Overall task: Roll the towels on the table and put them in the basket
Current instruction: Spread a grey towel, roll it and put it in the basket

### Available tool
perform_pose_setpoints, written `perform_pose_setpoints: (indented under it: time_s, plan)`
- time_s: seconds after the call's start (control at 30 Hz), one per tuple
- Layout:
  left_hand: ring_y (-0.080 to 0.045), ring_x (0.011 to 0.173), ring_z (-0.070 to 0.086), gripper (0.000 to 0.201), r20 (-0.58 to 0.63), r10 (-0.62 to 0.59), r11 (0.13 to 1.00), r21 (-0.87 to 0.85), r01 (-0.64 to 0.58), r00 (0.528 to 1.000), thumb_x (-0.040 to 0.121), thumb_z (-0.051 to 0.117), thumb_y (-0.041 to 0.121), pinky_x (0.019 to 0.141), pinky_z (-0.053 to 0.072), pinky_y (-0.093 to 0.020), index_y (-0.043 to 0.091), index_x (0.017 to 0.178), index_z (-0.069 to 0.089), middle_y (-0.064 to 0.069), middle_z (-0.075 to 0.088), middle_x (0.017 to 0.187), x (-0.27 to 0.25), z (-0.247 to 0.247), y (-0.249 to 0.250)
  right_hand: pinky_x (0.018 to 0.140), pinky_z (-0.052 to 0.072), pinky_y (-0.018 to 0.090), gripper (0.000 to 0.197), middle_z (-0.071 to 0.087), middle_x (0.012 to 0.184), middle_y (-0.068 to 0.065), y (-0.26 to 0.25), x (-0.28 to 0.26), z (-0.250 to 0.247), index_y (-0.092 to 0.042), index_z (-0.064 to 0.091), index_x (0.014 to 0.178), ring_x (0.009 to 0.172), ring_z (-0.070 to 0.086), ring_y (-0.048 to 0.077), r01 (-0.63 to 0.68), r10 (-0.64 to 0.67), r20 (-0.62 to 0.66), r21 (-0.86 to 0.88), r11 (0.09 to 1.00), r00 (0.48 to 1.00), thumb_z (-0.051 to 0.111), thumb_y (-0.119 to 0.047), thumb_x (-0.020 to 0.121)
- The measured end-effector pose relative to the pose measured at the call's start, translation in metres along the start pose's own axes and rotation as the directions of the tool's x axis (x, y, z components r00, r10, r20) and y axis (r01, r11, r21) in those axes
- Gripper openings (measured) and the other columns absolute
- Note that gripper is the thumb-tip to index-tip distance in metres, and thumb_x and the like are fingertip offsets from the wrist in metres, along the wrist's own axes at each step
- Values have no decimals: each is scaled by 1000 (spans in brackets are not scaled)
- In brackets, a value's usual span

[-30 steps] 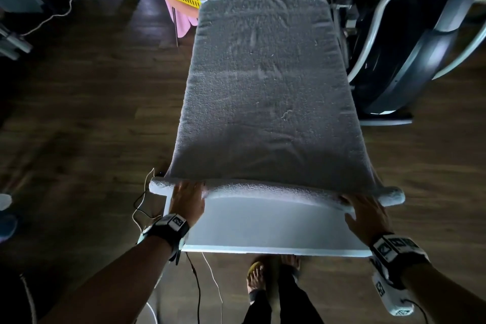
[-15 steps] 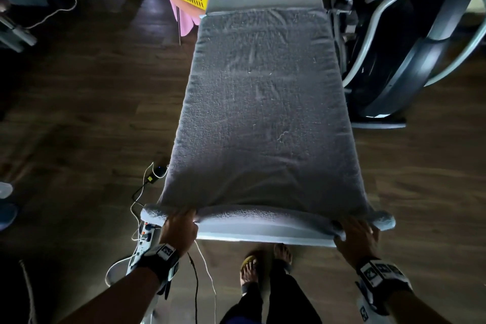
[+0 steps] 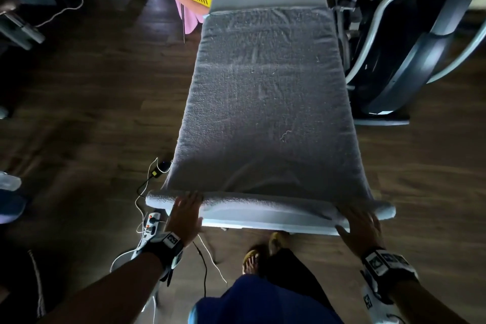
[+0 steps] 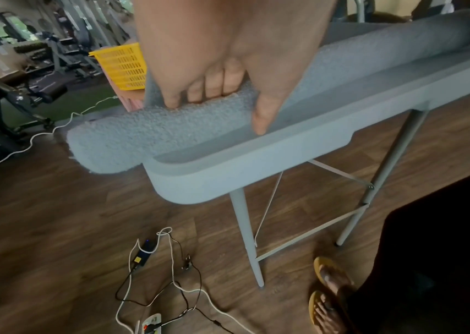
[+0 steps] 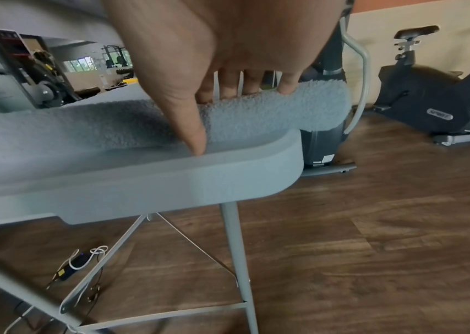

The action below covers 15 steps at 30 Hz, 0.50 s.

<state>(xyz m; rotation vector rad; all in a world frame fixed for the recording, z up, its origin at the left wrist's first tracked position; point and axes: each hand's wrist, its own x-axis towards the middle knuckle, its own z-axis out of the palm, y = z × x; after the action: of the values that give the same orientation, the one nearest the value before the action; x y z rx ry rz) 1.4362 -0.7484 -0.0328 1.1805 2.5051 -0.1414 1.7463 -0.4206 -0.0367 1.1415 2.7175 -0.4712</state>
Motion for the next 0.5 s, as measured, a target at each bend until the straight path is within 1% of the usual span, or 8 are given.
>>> perform_pose_setpoints:
  time_s: [0.03,0.1,0.2,0.3,0.37,0.4,0.47,0.5]
  plan:
    - [-36,100,66,79,17,-17,1000,-15,18,1000,43,91,18,84,52,-50,2,116,66,-16,68,113,-1,-2,2,98,39,50,62,66,117,9,1,0,0,-20,62,124,111,58,34,-5,5,2,-12,1000,1000,82,-24,65]
    - [-33,89,66,80,-11,-30,999,-17,30,999,35,91,17,79,54,-43,6,111,66,-12,69,103,3,-8,4,98,34,47,60,64,118,3,-4,2,-4,-24,61,122,112,56,30,-62,64,38,-44,997,997,82,-24,65]
    - [-32,73,64,66,-79,-20,1000,21,21,997,36,91,14,66,53,-38,10,98,67,-10,67,86,16,-13,6,94,31,41,44,59,121,-6,-6,23,-16,-33,59,118,116,51,23,-48,58,77,-114,992,995,71,-32,76]
    - [-31,69,66,50,-26,-42,996,75,44,999,34,90,18,61,52,-38,11,80,71,-11,67,78,28,-20,5,94,37,35,34,59,125,-9,-12,45,-38,-41,60,116,117,52,18,26,11,176,-204,979,984,57,-41,83]
    - [-33,70,66,26,-81,-21,990,139,32,997,55,79,21,65,53,-42,7,76,71,-16,69,80,36,-25,2,97,35,35,33,57,128,-6,-12,56,-51,-42,59,119,120,50,19,21,17,175,-213,977,984,51,-40,87]
    - [-35,76,65,20,-95,0,988,154,14,995,69,64,21,70,53,-46,5,78,71,-18,69,87,39,-27,0,98,35,37,35,56,131,-4,-11,60,-53,-40,59,121,121,49,20,28,-3,121,-203,979,993,47,-38,88]
    - [-39,90,63,40,-90,-17,995,96,26,996,83,38,20,84,46,-51,0,94,70,-20,67,105,46,-27,-3,96,38,44,41,58,128,1,-8,62,-48,-32,60,122,117,53,26,53,-54,-10,-107,993,998,38,-37,88]
    - [-39,96,62,43,-107,-37,998,49,43,994,87,37,23,89,45,-50,-1,104,68,-20,66,110,46,-28,-3,97,38,46,42,60,126,3,-6,60,-43,-28,62,122,116,55,28,71,-72,-41,-40,997,997,39,-39,89]
